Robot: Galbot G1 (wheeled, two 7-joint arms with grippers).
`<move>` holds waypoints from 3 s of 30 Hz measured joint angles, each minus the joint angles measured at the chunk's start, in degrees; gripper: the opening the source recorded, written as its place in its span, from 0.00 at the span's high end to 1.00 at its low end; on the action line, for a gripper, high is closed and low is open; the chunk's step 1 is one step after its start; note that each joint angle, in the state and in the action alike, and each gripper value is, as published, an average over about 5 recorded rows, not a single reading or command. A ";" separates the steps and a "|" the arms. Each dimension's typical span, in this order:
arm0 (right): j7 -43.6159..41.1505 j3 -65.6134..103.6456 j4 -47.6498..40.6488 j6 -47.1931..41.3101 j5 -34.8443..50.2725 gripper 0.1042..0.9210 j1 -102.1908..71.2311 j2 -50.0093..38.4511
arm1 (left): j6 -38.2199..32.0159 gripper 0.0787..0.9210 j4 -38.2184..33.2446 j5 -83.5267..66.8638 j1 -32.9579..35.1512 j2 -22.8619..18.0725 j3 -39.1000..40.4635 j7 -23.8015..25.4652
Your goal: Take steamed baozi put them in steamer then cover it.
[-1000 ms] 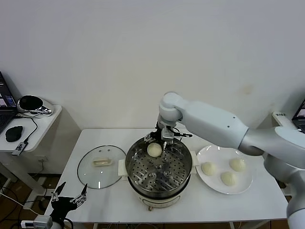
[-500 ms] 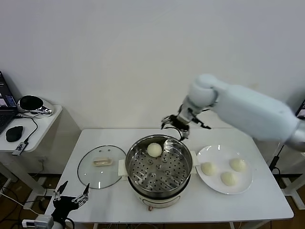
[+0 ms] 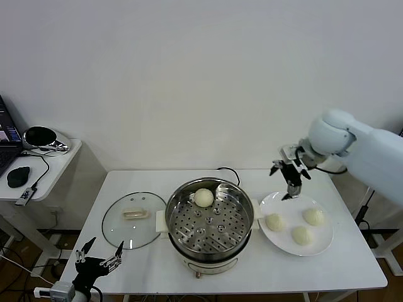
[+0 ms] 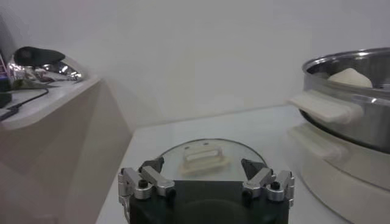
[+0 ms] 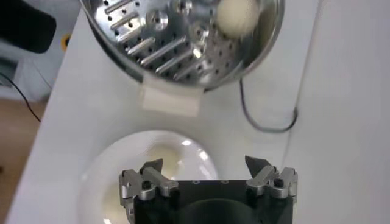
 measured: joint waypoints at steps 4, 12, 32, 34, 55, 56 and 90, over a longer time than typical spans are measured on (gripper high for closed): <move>0.41 2.16 -1.44 -0.82 -2.15 0.12 -4.73 0.31 | 0.21 0.12 0.38 0.07 -0.03 -0.05 -0.08 0.08; 1.49 5.76 -6.54 0.47 -6.70 0.12 -12.50 3.61 | 0.45 0.12 1.40 0.29 -0.17 -0.20 -0.28 0.27; 5.70 10.96 -17.50 3.25 -12.83 0.12 -21.97 11.73 | 0.50 0.12 3.05 1.86 -0.03 -0.79 0.33 0.40; 5.84 11.31 -18.14 3.41 -12.99 0.12 -22.36 12.17 | 0.50 0.12 3.17 1.88 -0.04 -0.77 0.34 0.40; 6.39 12.42 -22.81 3.91 -14.24 0.12 -23.67 15.19 | 0.73 0.12 3.42 1.90 -0.26 -0.81 0.60 0.69; 6.40 12.44 -22.93 3.91 -14.24 0.12 -23.67 15.24 | 0.74 0.12 3.42 1.90 -0.29 -0.84 0.60 0.70; 0.48 -3.60 -12.26 -2.61 4.22 0.35 2.88 10.66 | 0.10 0.12 2.36 5.35 -2.21 -1.48 0.85 -0.05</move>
